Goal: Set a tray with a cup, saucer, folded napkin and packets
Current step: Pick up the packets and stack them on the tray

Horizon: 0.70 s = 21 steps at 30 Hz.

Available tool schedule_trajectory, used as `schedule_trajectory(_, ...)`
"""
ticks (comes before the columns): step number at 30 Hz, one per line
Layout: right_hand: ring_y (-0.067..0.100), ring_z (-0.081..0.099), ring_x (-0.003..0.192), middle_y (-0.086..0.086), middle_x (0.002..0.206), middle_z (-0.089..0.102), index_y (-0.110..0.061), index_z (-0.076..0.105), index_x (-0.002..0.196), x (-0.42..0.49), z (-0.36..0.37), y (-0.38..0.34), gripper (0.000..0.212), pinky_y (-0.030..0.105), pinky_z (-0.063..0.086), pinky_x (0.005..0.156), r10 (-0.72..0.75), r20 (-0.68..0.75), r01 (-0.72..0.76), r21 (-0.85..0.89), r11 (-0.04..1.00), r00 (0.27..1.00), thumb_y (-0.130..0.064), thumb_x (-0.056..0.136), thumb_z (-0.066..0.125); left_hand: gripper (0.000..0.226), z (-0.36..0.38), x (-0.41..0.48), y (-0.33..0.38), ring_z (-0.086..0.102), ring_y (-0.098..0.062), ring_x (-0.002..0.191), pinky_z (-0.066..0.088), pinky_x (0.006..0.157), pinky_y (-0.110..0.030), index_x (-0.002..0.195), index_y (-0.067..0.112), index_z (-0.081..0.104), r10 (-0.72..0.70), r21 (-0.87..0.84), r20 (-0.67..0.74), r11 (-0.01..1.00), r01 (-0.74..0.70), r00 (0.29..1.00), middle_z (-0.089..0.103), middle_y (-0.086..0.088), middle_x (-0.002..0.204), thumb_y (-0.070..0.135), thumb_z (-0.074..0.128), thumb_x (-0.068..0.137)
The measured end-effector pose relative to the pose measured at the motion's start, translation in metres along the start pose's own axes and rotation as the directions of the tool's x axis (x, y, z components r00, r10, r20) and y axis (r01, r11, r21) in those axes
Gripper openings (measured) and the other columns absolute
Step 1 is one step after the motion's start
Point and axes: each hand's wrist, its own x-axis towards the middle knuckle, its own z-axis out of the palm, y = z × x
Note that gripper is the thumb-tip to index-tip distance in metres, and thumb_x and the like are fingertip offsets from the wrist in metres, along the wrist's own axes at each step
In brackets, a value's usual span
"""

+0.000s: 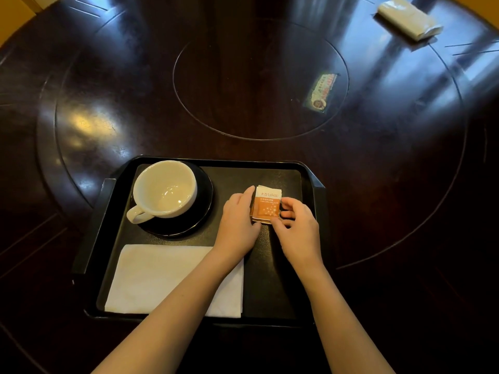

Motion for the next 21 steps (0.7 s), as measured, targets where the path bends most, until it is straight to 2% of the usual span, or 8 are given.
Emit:
schedule_trajectory(3, 0.000, 0.049, 0.102, -0.002, 0.126, 0.052, -0.019, 0.047, 0.130, -0.005, -0.005, -0.004, 0.052, 0.004, 0.041, 0.066, -0.010, 0.015, 0.010, -0.008, 1.000, 1.000, -0.015, 0.082, 0.068, 0.077, -0.006, -0.007, 0.002, 0.043, -0.019, 0.123, 0.046, 0.100, -0.036, 0.145, 0.020, 0.026, 0.017, 0.036, 0.001, 0.999, -0.017, 1.000, 0.042, -0.005, 0.138, 0.013, 0.067, 0.081)
schedule_trajectory(6, 0.005, 0.048, 0.108, -0.004, 0.124, 0.053, -0.022, 0.046, 0.130, -0.013, -0.016, -0.005, 0.054, 0.015, 0.044, 0.081, -0.137, -0.071, 0.128, -0.117, 0.985, 0.988, -0.020, 0.081, 0.068, 0.071, -0.016, -0.023, -0.004, 0.046, -0.016, 0.118, 0.047, 0.092, -0.025, 0.140, 0.022, 0.036, 0.131, 0.069, -0.164, 0.990, -0.121, 0.978, 0.048, -0.001, 0.132, 0.012, 0.069, 0.078)
schedule_trajectory(8, 0.013, 0.046, 0.115, -0.003, 0.124, 0.055, -0.022, 0.047, 0.129, -0.015, -0.022, -0.003, 0.056, 0.026, 0.043, 0.090, -0.255, -0.092, 0.220, -0.287, 0.932, 0.963, -0.023, 0.078, 0.071, 0.066, -0.021, -0.031, -0.010, 0.048, -0.016, 0.114, 0.044, 0.087, -0.018, 0.136, 0.024, 0.042, 0.115, 0.038, -0.218, 0.993, -0.109, 0.969, 0.053, 0.001, 0.128, 0.012, 0.070, 0.078)
schedule_trajectory(11, 0.017, 0.043, 0.118, -0.003, 0.126, 0.056, -0.022, 0.049, 0.128, -0.012, -0.020, -0.001, 0.058, 0.033, 0.037, 0.094, -0.296, 0.002, 0.262, -0.468, 0.844, 0.955, -0.032, 0.076, 0.073, 0.066, -0.016, -0.028, -0.013, 0.050, -0.015, 0.113, 0.047, 0.093, -0.029, 0.137, 0.023, 0.042, 0.042, 0.048, -0.151, 0.998, -0.036, 0.988, 0.059, 0.001, 0.124, 0.015, 0.070, 0.078)
schedule_trajectory(14, 0.017, 0.043, 0.117, -0.003, 0.126, 0.056, -0.023, 0.051, 0.128, -0.010, -0.013, 0.003, 0.058, 0.034, 0.035, 0.093, -0.291, 0.061, 0.277, -0.534, 0.799, 0.955, -0.037, 0.076, 0.072, 0.073, -0.005, -0.020, -0.013, 0.049, -0.013, 0.113, 0.038, 0.090, -0.021, 0.142, 0.025, 0.034, 0.059, 0.067, -0.095, 0.996, -0.053, 0.994, 0.061, 0.004, 0.122, 0.018, 0.070, 0.079)
schedule_trajectory(21, 0.020, 0.049, 0.109, 0.000, 0.116, 0.063, -0.019, 0.057, 0.122, -0.005, -0.004, 0.005, 0.047, 0.035, 0.035, 0.086, -0.311, 0.012, 0.265, -0.556, 0.788, 0.950, -0.034, 0.079, 0.069, 0.073, 0.006, -0.012, -0.012, 0.051, -0.013, 0.110, 0.038, 0.089, -0.023, 0.142, 0.024, 0.034, -0.011, -0.014, -0.156, 1.000, 0.009, 0.988, 0.064, 0.003, 0.117, 0.017, 0.070, 0.079)
